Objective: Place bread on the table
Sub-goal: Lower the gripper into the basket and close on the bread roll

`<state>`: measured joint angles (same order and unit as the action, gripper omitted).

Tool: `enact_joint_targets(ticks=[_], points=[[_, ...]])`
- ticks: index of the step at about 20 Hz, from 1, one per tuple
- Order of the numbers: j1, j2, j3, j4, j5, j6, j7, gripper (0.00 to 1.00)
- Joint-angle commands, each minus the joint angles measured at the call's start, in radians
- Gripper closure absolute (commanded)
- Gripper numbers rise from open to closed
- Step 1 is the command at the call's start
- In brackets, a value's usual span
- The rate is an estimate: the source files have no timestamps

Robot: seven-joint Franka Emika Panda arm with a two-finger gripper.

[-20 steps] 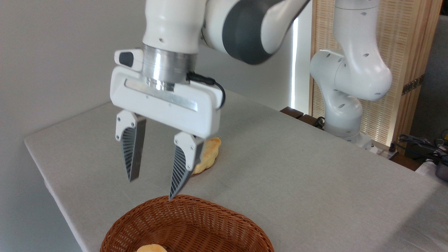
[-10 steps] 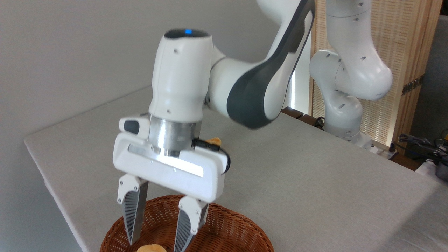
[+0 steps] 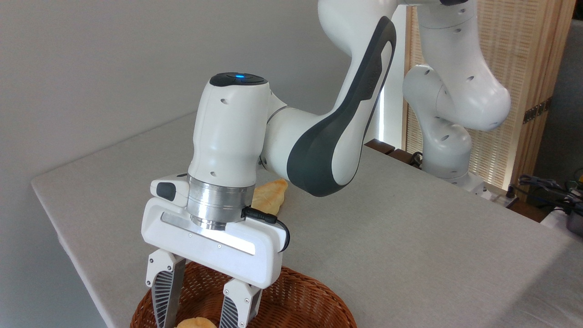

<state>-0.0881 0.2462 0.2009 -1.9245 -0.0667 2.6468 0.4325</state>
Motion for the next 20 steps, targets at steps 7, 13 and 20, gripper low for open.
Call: enact_joint_targets(ticks=[7, 13, 20], points=[[-0.006, 0.005, 0.0, 0.013, -0.005, 0.015, 0.011, 0.55], [-0.006, 0.001, 0.0, 0.013, -0.004, 0.013, 0.018, 0.55], [-0.01, -0.068, -0.001, 0.009, -0.004, -0.042, 0.018, 0.53]])
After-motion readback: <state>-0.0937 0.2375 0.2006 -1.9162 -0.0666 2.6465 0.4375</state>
